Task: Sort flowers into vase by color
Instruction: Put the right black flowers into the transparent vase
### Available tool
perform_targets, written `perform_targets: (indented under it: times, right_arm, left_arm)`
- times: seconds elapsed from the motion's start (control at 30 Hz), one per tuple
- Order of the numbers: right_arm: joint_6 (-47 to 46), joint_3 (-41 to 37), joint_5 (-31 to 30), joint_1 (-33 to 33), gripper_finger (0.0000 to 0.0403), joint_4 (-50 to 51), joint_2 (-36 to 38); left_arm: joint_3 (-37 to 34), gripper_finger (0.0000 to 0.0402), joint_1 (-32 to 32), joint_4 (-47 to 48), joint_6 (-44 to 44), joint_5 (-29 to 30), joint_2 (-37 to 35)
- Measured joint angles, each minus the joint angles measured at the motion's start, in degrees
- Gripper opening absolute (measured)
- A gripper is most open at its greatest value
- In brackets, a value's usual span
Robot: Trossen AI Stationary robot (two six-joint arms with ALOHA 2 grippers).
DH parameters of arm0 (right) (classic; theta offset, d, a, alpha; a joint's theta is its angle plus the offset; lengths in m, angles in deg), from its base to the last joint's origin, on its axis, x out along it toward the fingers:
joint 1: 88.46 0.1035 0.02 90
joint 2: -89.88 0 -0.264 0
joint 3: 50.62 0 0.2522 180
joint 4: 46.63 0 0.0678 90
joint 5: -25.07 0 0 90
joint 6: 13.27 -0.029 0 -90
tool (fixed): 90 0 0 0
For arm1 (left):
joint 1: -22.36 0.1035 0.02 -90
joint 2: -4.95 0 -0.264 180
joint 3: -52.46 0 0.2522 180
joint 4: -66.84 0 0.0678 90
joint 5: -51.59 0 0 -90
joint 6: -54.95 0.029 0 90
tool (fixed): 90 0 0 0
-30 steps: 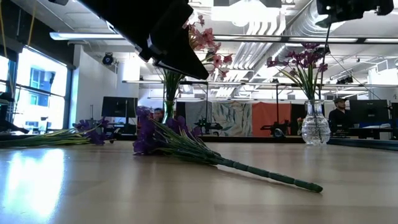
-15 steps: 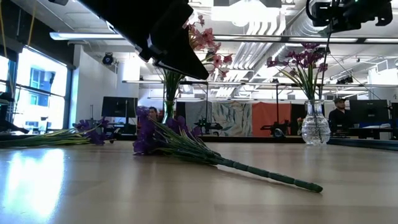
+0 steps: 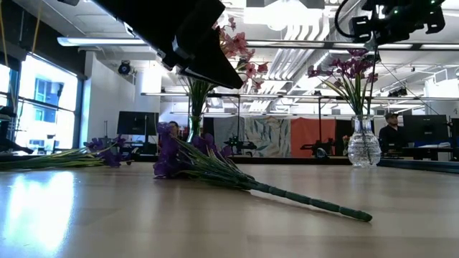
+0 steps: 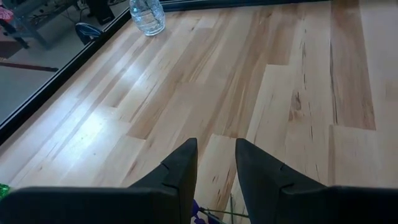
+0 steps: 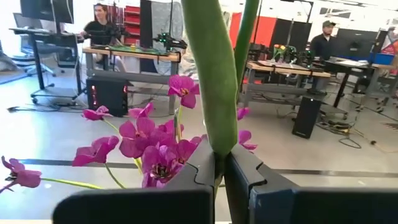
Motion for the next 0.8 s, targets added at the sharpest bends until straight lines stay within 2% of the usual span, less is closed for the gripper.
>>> perform_targets:
  times: [0.13,0.33,0.43,0.67,0.8]
  right_arm:
    - [1.11,0.00,0.43,-0.32,0.0001,-1.49,-1.94]
    - [11.14,0.00,1.86,-0.35,0.0001,-8.44,-5.12]
    - [13.25,0.00,2.31,-1.25,0.0001,-9.31,-6.10]
    - [14.20,0.00,7.53,-5.82,0.0001,-10.58,-6.59]
    - [21.64,0.00,10.03,-6.46,0.0001,-16.66,-6.59]
  left_arm:
    - [0.00,0.0097,0.00,0.00,-0.02,0.00,0.00]
    - [0.00,0.0097,0.00,0.00,-0.02,-0.01,0.00]
    - [0.00,0.0097,0.00,0.02,-0.03,-0.01,0.00]
    - [0.00,0.0097,0.00,0.02,-0.07,-0.79,-0.02]
    - [0.00,0.0097,0.00,0.02,-0.07,-0.90,-0.02]
